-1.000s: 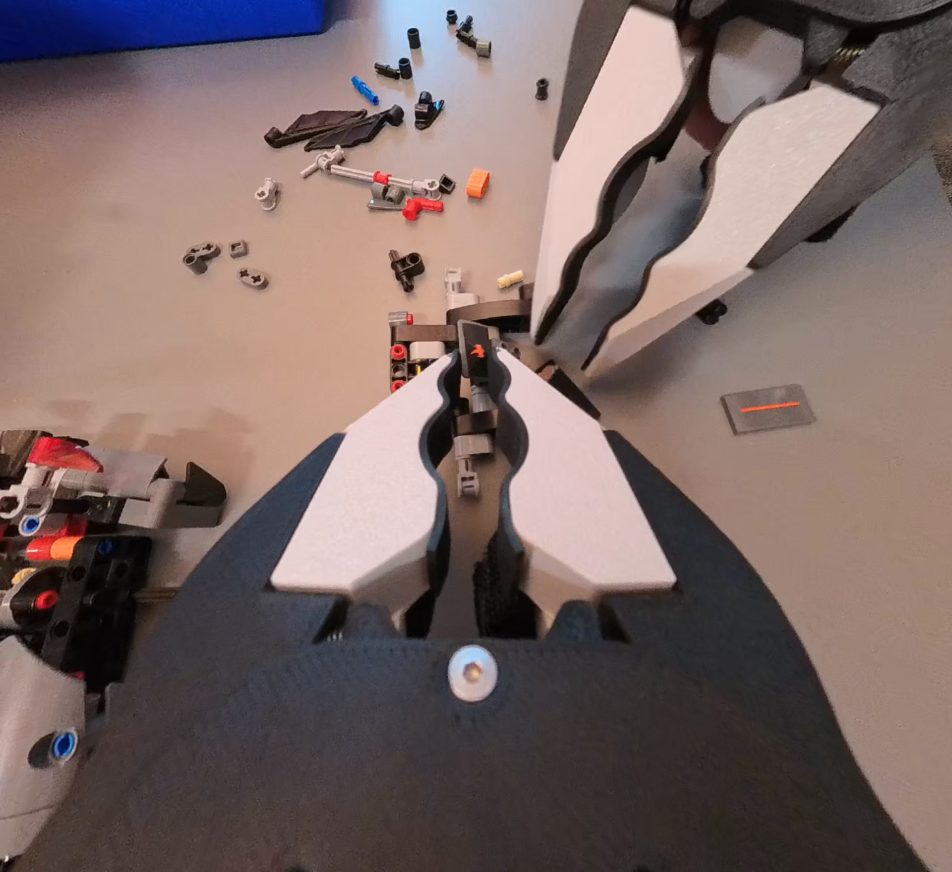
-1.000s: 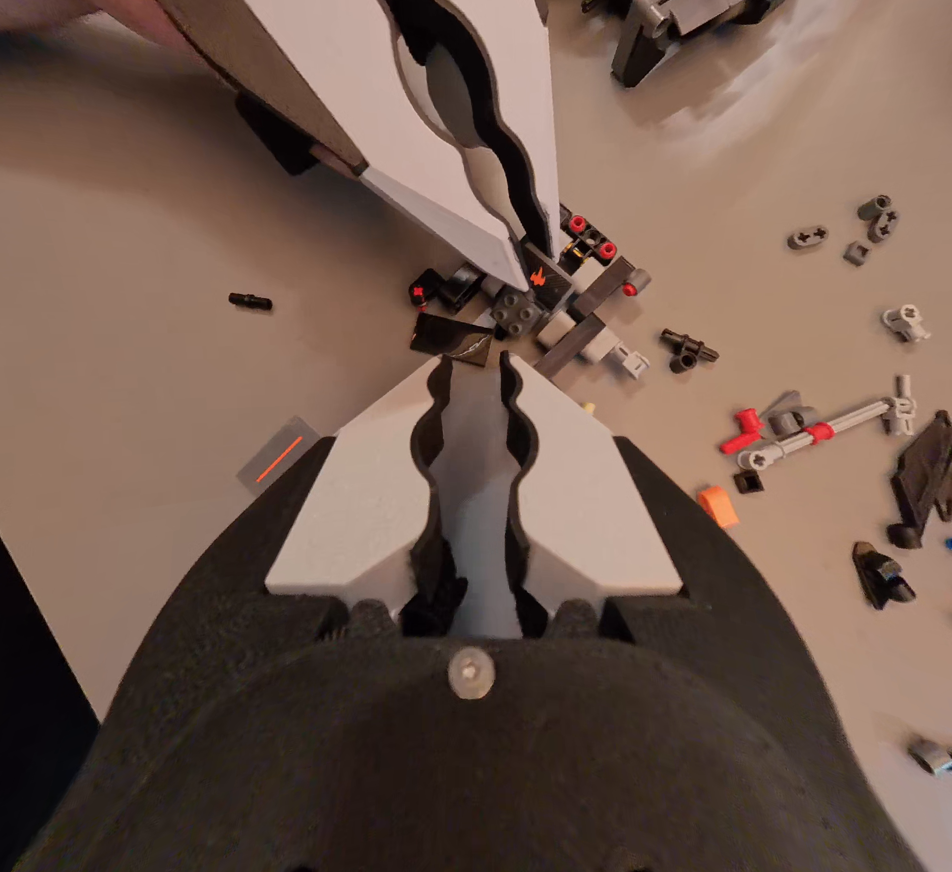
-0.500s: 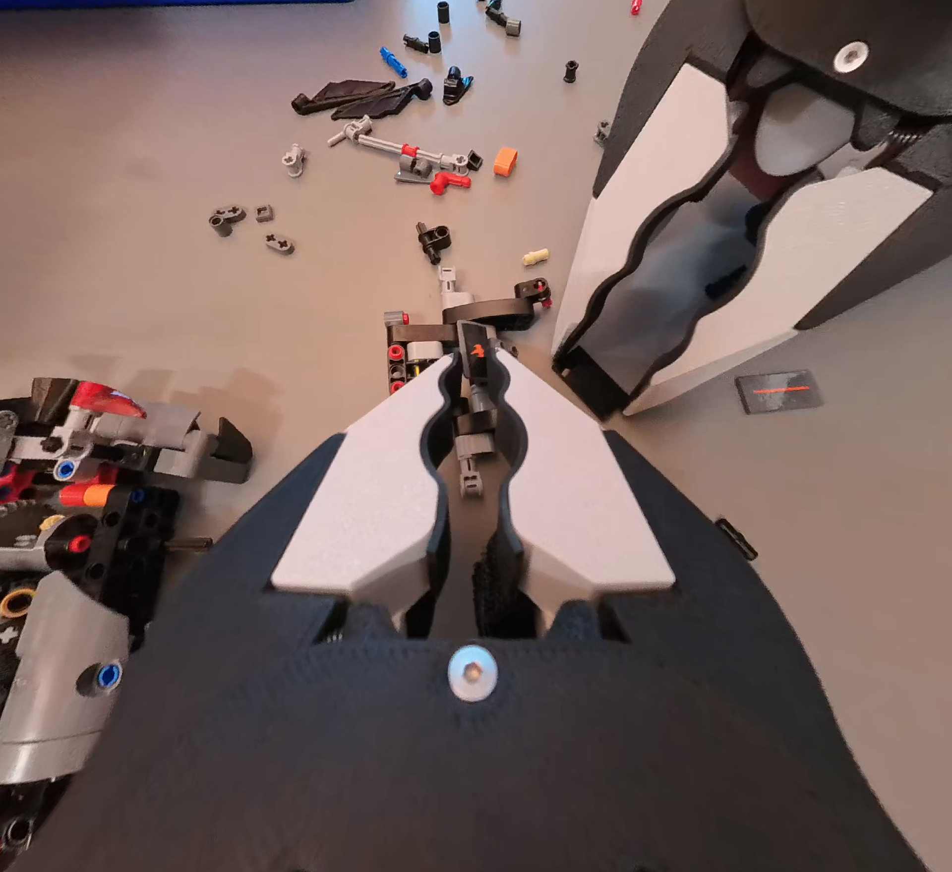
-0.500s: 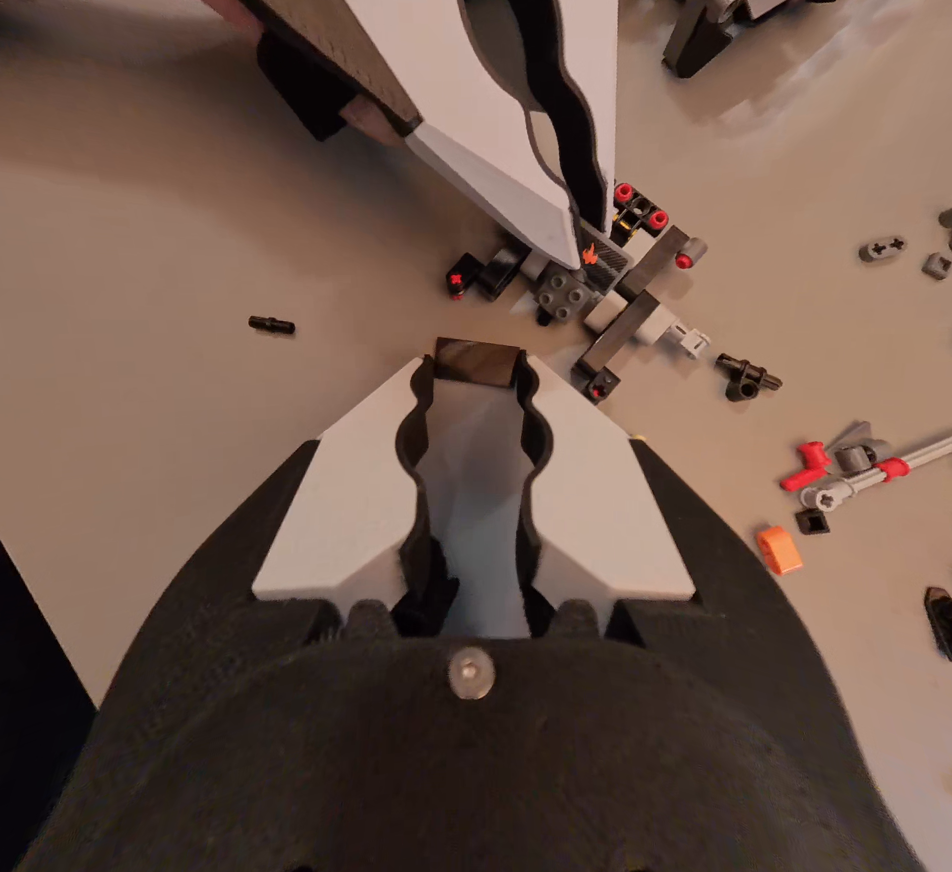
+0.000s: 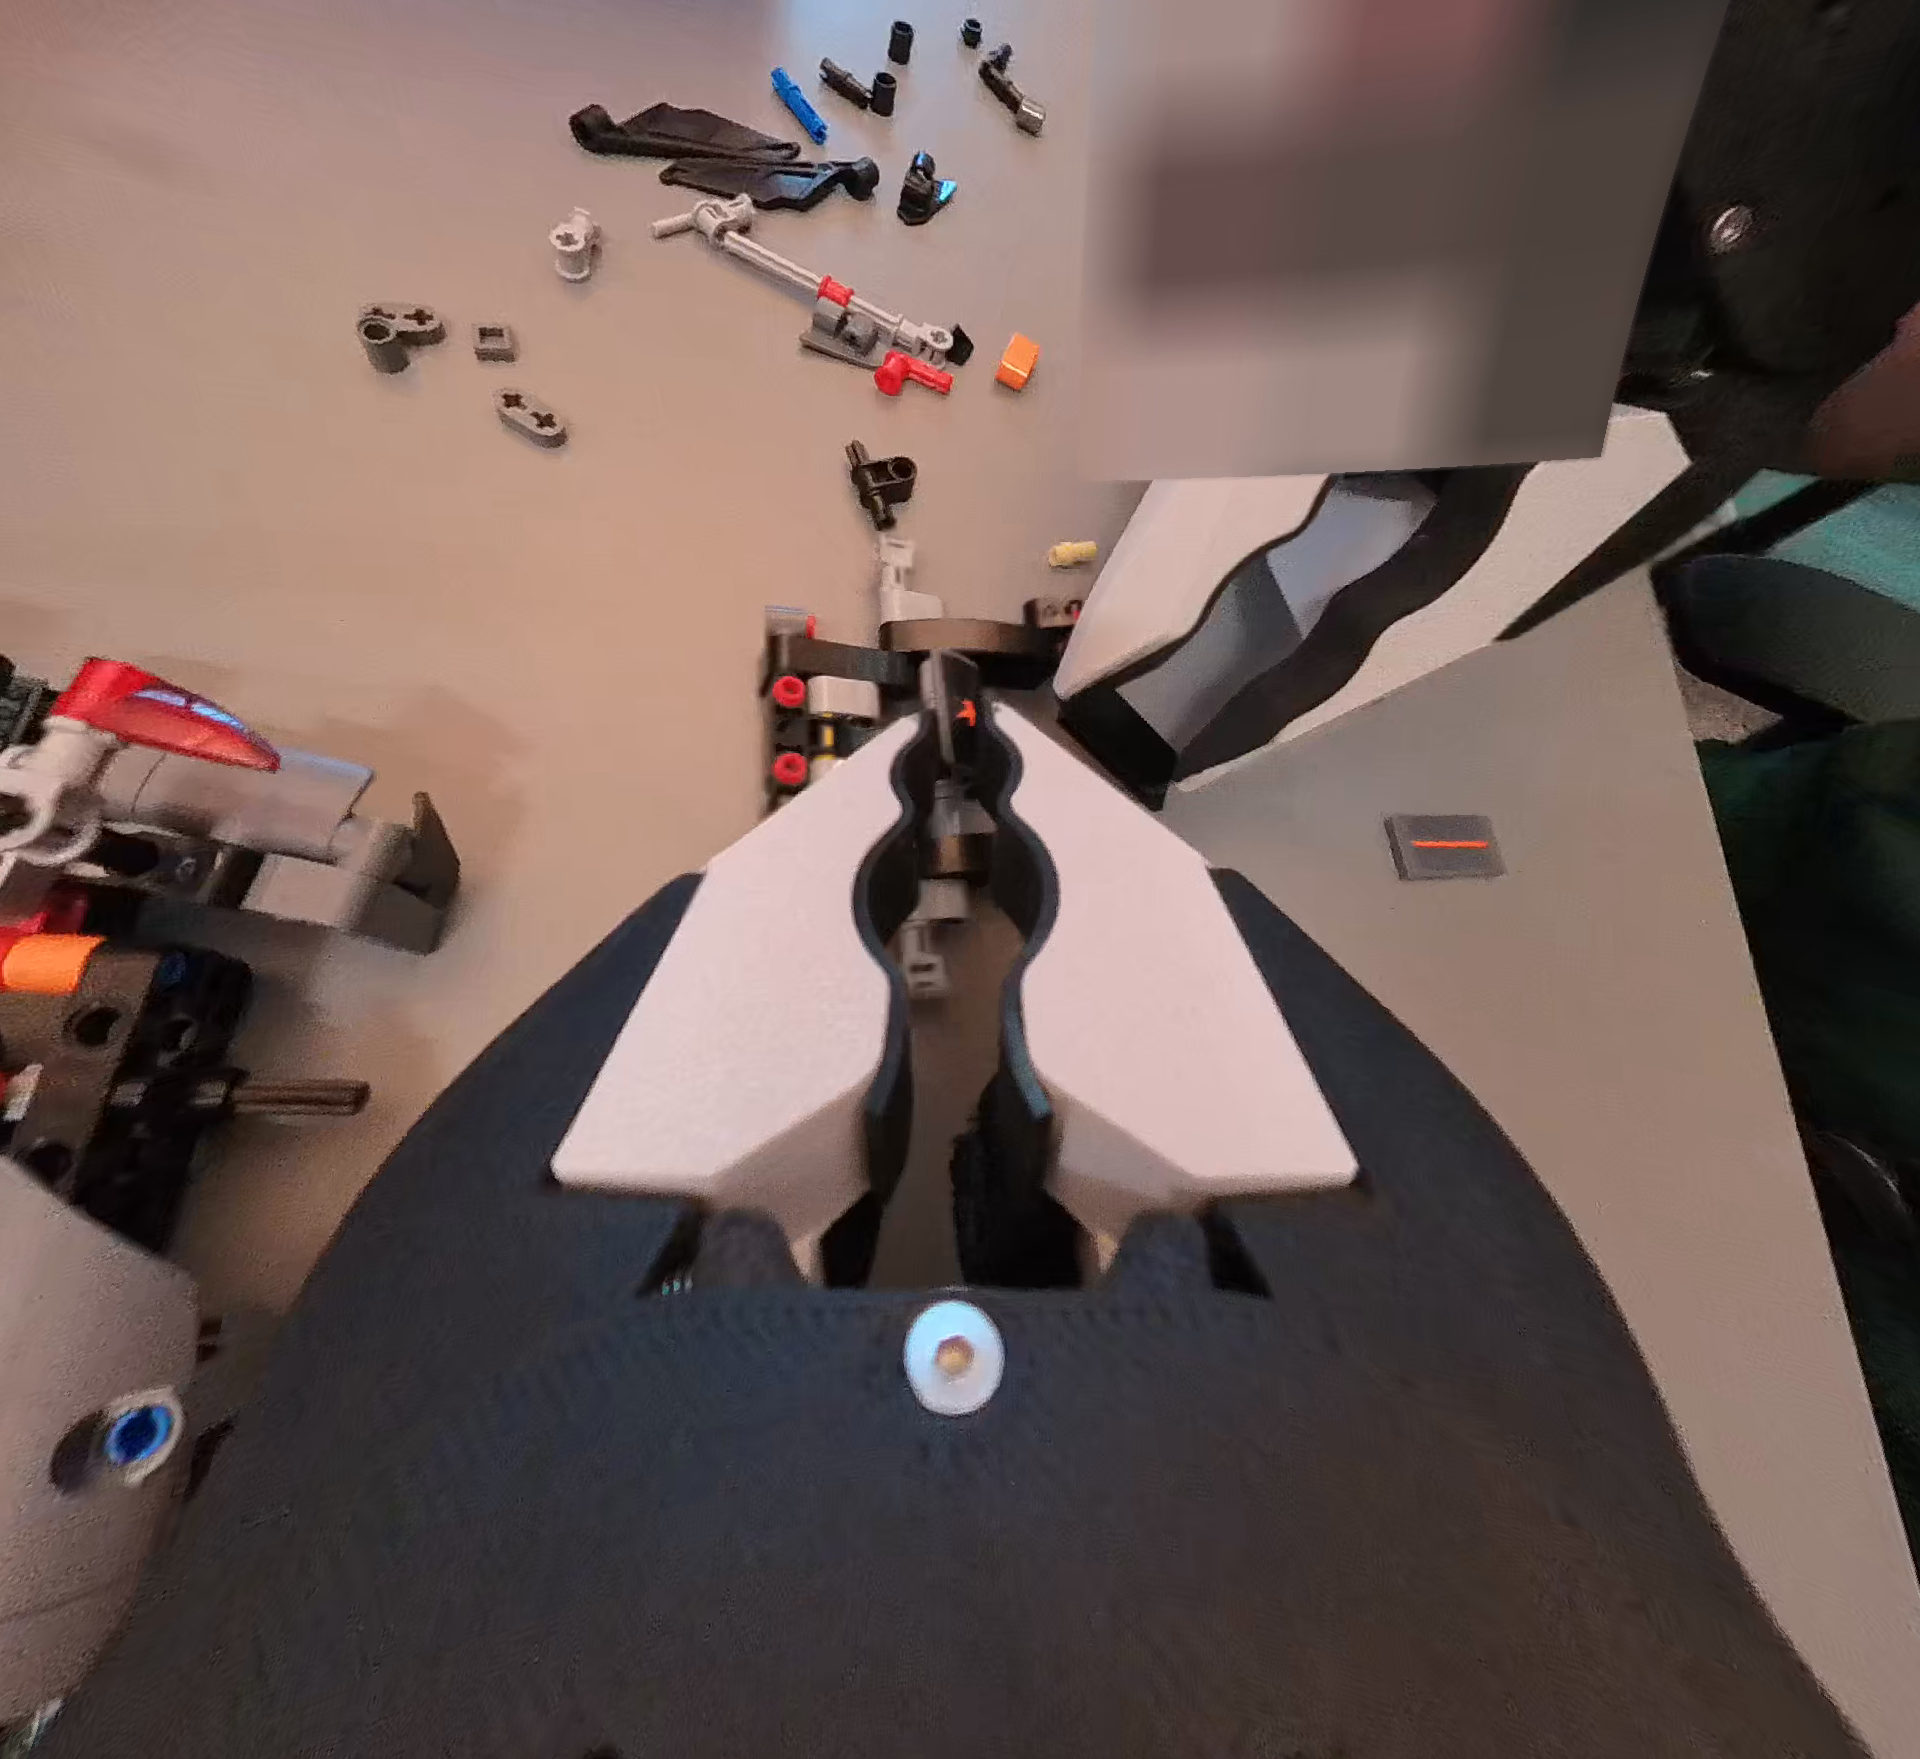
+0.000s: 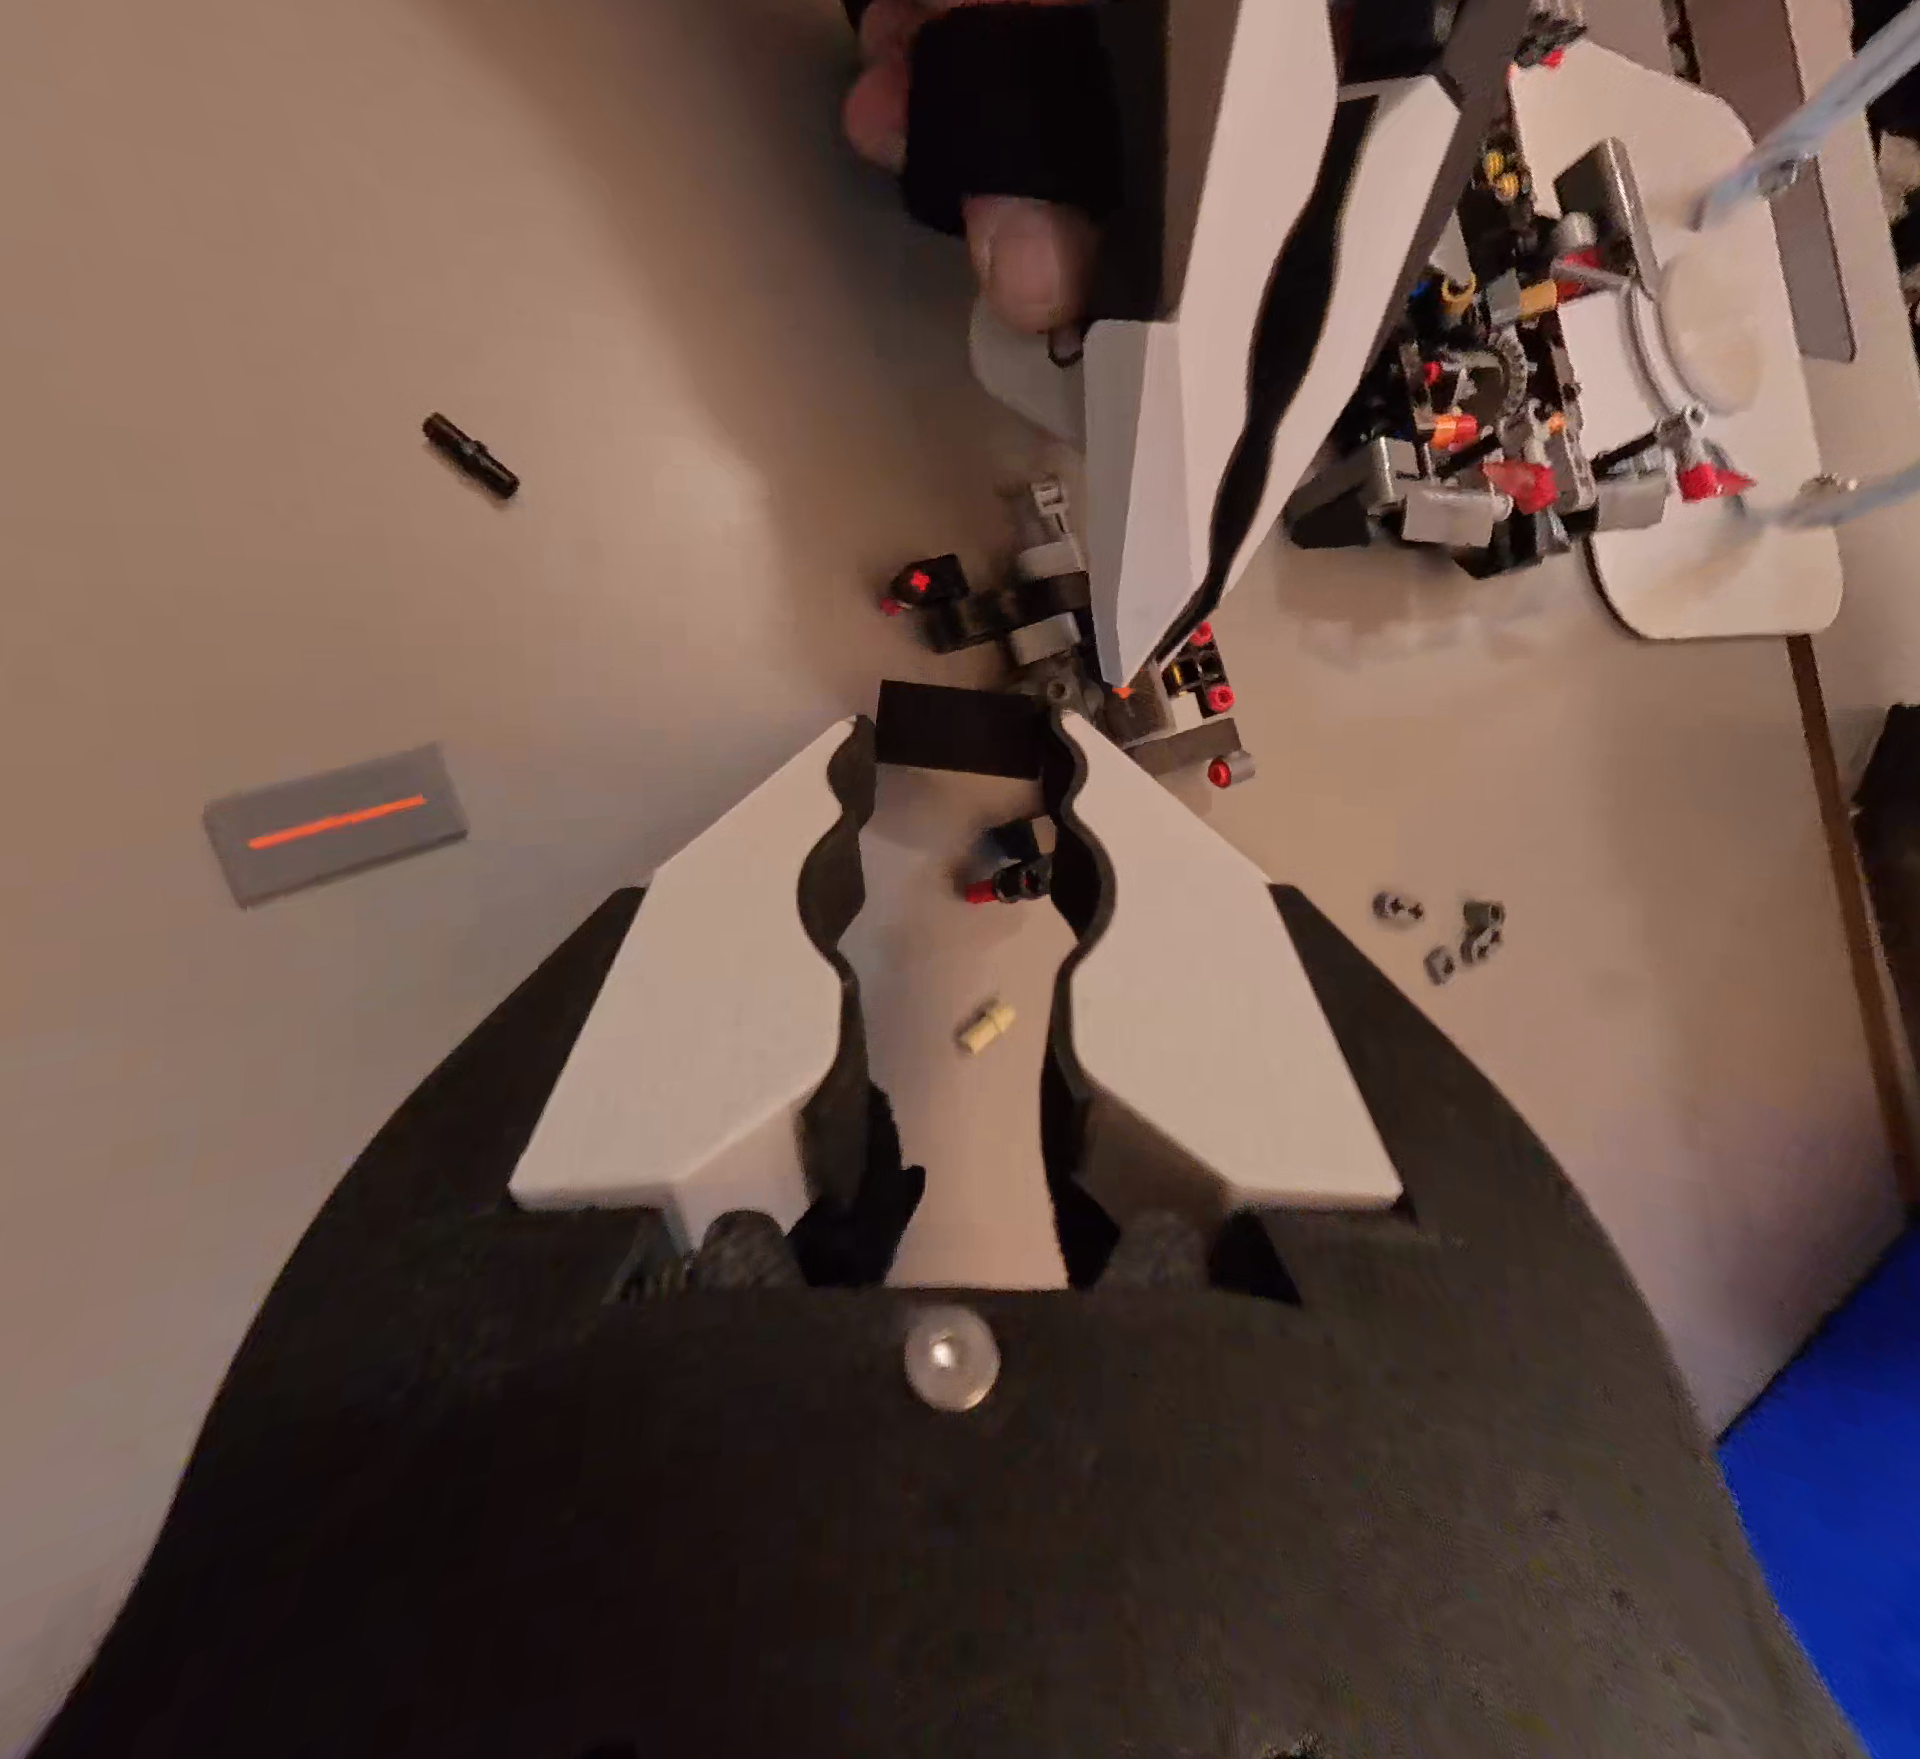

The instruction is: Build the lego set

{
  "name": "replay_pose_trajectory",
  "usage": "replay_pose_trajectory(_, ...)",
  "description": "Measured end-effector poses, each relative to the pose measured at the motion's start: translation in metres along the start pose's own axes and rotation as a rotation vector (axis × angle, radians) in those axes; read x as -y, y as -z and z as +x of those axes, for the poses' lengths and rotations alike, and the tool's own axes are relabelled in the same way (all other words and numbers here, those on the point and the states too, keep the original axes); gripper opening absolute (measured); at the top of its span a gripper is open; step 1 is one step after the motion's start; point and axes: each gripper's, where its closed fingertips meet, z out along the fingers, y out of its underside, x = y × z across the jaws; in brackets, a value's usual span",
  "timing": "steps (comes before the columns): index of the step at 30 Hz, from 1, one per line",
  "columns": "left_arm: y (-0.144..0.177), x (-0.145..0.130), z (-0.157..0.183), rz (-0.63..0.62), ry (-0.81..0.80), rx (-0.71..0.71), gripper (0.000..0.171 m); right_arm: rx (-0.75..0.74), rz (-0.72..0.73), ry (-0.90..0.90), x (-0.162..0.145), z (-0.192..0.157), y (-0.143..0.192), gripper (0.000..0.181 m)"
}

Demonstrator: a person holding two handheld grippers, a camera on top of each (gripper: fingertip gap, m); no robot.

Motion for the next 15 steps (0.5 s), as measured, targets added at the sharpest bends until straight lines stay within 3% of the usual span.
replay_pose_trajectory(15, 0.0, 0.003, -0.008, 0.021, 0.162, -0.121, 0.003, 0.084, 0.039, 0.252, -0.004, 0.014, -0.012, 0.03)
